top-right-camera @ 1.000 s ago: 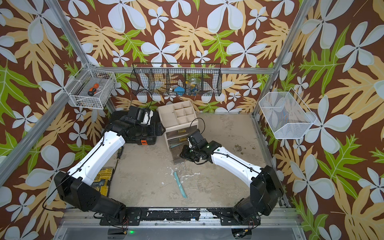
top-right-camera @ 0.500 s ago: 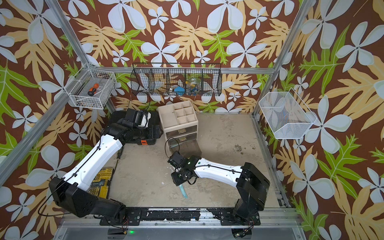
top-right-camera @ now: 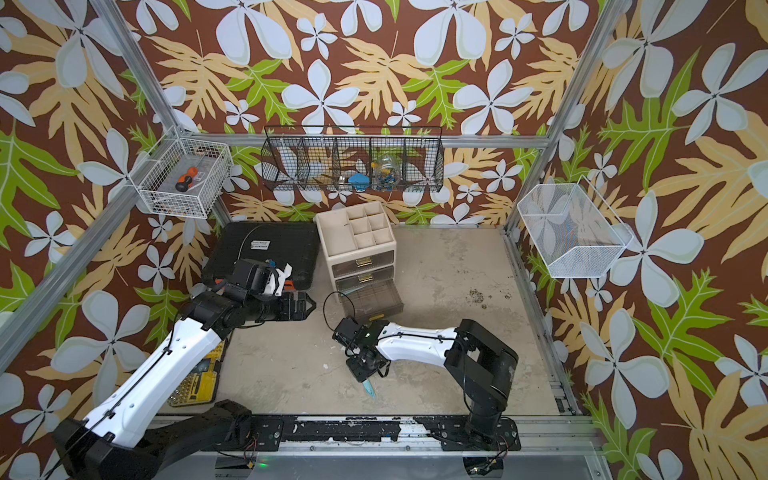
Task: Place the fruit knives into the drawer by color
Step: Pick up the fruit knife from the center of the board.
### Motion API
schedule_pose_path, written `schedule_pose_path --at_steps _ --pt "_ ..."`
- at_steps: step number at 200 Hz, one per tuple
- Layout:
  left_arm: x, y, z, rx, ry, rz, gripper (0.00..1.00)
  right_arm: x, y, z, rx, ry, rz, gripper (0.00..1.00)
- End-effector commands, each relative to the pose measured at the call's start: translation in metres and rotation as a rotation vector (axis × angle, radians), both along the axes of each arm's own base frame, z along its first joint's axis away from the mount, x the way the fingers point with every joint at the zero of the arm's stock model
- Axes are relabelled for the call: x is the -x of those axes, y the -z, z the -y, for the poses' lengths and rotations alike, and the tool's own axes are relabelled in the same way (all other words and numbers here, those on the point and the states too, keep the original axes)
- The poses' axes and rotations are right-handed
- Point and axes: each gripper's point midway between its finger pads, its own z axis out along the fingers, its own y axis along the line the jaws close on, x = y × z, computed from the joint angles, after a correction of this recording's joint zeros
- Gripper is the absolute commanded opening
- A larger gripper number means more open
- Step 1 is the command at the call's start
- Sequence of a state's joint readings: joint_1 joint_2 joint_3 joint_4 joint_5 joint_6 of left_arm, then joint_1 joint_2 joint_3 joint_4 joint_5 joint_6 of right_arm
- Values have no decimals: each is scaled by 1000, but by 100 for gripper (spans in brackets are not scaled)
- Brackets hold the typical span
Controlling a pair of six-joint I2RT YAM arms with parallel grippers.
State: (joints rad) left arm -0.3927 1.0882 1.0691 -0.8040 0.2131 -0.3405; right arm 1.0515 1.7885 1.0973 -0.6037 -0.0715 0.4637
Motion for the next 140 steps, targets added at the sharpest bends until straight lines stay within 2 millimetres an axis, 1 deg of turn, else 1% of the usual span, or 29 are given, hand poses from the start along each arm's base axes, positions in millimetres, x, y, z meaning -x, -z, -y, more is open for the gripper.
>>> schedule_pose_path --at_steps 1,25,44,84,93,119,140 --pt "18 3 10 13 85 -19 100 -5 8 0 27 -15 17 42" --pt "37 5 16 12 150 -24 100 -5 17 2 54 -16 9 36" --pt "48 8 19 27 177 -22 100 -5 22 5 72 -17 9 30" --pt "47 4 19 30 180 -12 100 -4 30 11 104 -12 6 6" --pt "47 5 20 28 183 -14 100 -4 30 12 108 -10 7 2" --pt "44 2 21 25 181 -5 100 -7 27 14 113 7 17 0" --pt "40 0 22 23 179 2 100 -11 18 13 97 30 32 0"
